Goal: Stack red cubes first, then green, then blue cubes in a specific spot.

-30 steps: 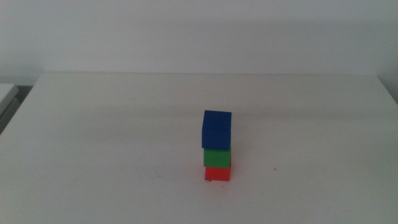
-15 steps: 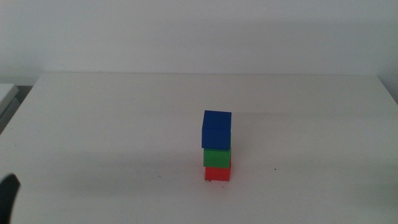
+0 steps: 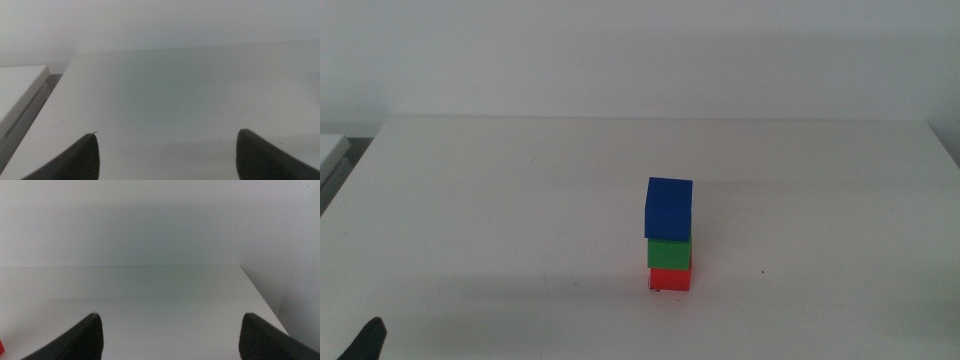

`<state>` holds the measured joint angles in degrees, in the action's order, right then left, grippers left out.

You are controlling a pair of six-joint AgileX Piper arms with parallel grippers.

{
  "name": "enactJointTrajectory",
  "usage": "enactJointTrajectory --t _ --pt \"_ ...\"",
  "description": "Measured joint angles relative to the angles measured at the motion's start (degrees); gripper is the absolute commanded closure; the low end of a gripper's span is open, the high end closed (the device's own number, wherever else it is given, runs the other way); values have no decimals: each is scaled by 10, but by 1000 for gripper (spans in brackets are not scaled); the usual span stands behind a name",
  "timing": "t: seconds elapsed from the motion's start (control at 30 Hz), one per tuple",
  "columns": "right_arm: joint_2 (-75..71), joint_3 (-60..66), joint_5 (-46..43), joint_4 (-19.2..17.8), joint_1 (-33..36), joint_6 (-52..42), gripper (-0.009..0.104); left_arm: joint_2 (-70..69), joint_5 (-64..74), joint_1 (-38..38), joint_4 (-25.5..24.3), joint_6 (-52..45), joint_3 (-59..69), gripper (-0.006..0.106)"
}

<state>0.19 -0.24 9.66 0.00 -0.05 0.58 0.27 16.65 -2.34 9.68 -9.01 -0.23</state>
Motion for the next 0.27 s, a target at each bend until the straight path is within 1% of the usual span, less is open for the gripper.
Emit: enactJointTrajectory --t 0.27 --pt "0 0 -1 0 0 2 2 0 -3 0 -4 0 2 7"
